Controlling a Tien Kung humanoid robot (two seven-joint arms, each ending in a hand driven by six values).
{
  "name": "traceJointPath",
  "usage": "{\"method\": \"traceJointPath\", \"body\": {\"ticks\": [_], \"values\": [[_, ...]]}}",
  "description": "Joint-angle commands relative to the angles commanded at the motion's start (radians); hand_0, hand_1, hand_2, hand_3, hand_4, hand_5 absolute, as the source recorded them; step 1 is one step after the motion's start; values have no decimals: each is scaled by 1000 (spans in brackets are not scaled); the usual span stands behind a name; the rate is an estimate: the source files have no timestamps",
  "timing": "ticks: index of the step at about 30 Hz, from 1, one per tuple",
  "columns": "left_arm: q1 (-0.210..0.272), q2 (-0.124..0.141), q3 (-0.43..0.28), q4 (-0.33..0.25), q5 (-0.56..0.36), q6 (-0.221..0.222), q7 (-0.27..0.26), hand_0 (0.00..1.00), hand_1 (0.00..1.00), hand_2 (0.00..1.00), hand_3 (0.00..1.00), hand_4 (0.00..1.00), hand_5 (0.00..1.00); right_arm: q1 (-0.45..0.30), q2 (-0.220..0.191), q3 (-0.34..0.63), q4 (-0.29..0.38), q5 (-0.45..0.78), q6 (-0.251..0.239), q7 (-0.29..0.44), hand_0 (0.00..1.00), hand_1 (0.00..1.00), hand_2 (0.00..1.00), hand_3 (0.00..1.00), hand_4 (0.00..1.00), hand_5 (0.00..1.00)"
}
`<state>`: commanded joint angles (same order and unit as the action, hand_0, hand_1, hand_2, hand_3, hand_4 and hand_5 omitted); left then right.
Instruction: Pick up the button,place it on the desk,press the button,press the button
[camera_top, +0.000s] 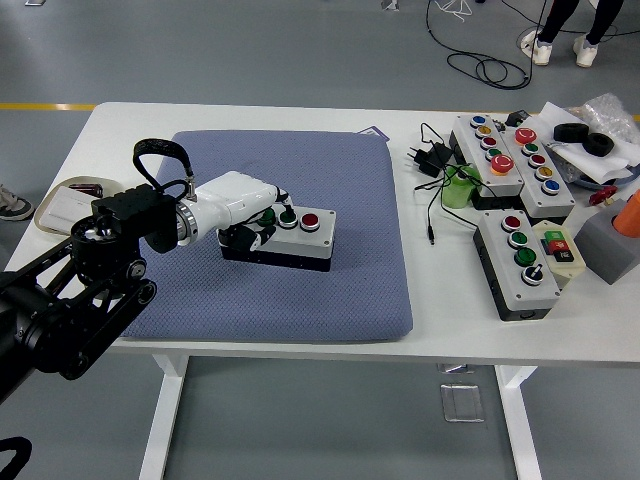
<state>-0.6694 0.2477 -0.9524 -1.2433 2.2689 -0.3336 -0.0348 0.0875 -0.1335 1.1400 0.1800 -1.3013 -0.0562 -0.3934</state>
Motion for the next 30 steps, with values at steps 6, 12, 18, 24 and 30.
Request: {"method": "traceJointPath", "body": {"ticks": [6,12,18,24,30], "values": [[-2,1,6,14,0,-8,0,43,2,2,725,439,2,0,0,1,0,-1,0,0,662,624,699,580,360,203],[-3,2,17,17,0,-20,-2,44,2,2,727,435,2,1,0,5,0,-4,-1,1,662,625,699,580,360,204],[-5,3,21,26,0,-35,-4,44,2,2,727,435,2,2,0,5,0,-4,-1,0,662,624,699,580,360,203],[-3,4,15,26,0,-28,-3,45,2,2,727,433,2,2,0,7,0,-6,-1,0,662,625,699,580,361,205],[0,7,-6,-9,0,17,4,46,2,2,728,433,2,2,0,10,0,-9,-1,0,661,624,699,580,361,207]]}}
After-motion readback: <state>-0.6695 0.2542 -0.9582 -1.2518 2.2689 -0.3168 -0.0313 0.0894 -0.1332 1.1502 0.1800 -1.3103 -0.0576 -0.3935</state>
